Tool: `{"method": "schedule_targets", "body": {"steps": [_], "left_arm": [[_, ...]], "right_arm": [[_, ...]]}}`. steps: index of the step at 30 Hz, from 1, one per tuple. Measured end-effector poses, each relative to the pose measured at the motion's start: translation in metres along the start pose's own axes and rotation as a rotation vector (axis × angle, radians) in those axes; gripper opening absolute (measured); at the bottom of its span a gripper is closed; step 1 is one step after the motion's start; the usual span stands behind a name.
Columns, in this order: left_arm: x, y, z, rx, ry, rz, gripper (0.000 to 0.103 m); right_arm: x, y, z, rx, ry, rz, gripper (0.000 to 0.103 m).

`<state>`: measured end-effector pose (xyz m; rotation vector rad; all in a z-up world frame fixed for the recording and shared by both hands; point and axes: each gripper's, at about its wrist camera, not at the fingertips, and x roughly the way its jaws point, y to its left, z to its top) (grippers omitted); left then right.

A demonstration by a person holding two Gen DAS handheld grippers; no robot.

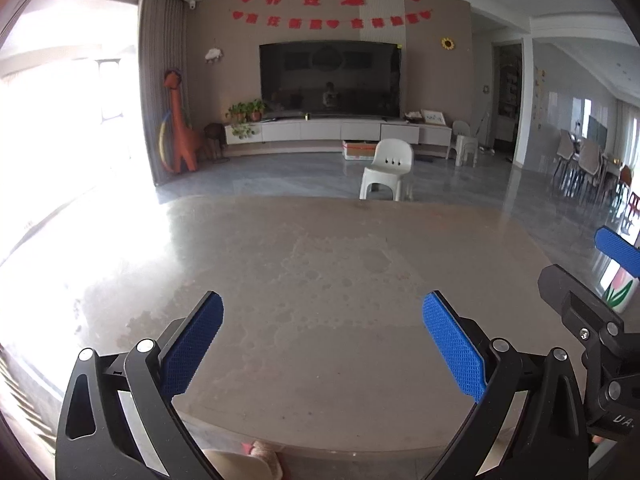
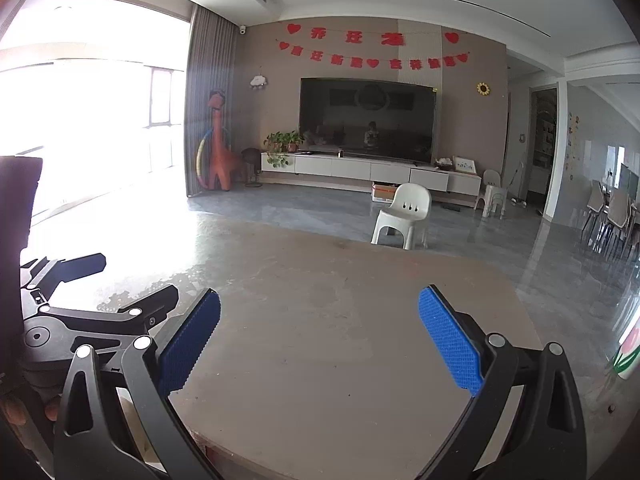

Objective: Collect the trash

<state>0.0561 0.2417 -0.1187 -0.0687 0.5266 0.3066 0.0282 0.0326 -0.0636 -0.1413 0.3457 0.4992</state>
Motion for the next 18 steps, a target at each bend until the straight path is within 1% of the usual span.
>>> {"method": "schedule_targets", "body": {"steps": [8,11,12,16,18], "left_arm": [[-0.004,-0.003,-0.004,0.013,-0.02,0.0,0.098],[0.001,0.001,-0.005,0.015,-0.006,-0.015,0.098],[0.004,0.002,-0.005,0.013,0.009,-0.026,0.098],[0.006,0.013,-0.008,-0.029,0.024,-0.045,0.098],[0.008,0.016,-0.009,-0.038,0.026,-0.042,0.098]], "right_arm": [[-0.002,0.004,-0.001,0.009,-0.002,-0.003,0.099],[-0.002,0.005,-0.002,0.007,0.004,-0.001,0.099],[-0.002,0.005,-0.003,0.007,0.004,-0.001,0.099],[0.002,0.003,-0.003,0.01,0.015,-0.001,0.099],[0.003,0.003,-0.004,0.016,0.018,0.003,0.099]]}}
